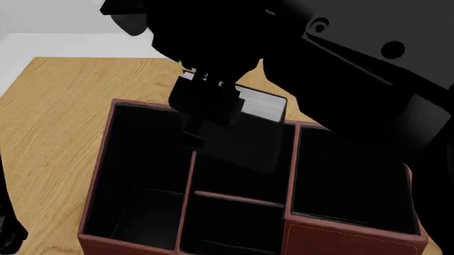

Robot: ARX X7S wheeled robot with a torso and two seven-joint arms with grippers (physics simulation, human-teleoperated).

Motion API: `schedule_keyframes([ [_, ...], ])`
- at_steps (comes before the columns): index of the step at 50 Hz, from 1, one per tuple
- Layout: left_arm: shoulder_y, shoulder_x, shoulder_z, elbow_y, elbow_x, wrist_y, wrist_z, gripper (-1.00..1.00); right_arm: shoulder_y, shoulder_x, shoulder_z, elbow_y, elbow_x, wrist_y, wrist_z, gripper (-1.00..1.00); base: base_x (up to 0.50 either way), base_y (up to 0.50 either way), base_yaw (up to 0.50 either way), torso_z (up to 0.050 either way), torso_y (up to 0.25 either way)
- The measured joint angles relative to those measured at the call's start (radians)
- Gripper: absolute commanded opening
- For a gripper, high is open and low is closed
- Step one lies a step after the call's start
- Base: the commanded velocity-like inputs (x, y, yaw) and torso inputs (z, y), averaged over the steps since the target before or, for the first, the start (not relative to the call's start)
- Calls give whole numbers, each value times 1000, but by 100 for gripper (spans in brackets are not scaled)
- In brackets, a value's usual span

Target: Pick up the book and place it in the front compartment of the caddy.

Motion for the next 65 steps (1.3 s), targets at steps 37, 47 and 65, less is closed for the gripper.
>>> schedule_keyframes([
  [37,6,9,6,-21,11,-3,7,100,-144,-24,-5,134,-90,-120,53,-100,0,0,0,1,1],
  [47,10,6,4,-20,14,0,6,100,-179,-23,-1,143,-108,-144,84,-100,0,0,0,0,1],
  [65,11,2,0,-18,12,0,4,100,-226,-18,1,140,-132,-170,123,-100,0,0,0,0,1],
])
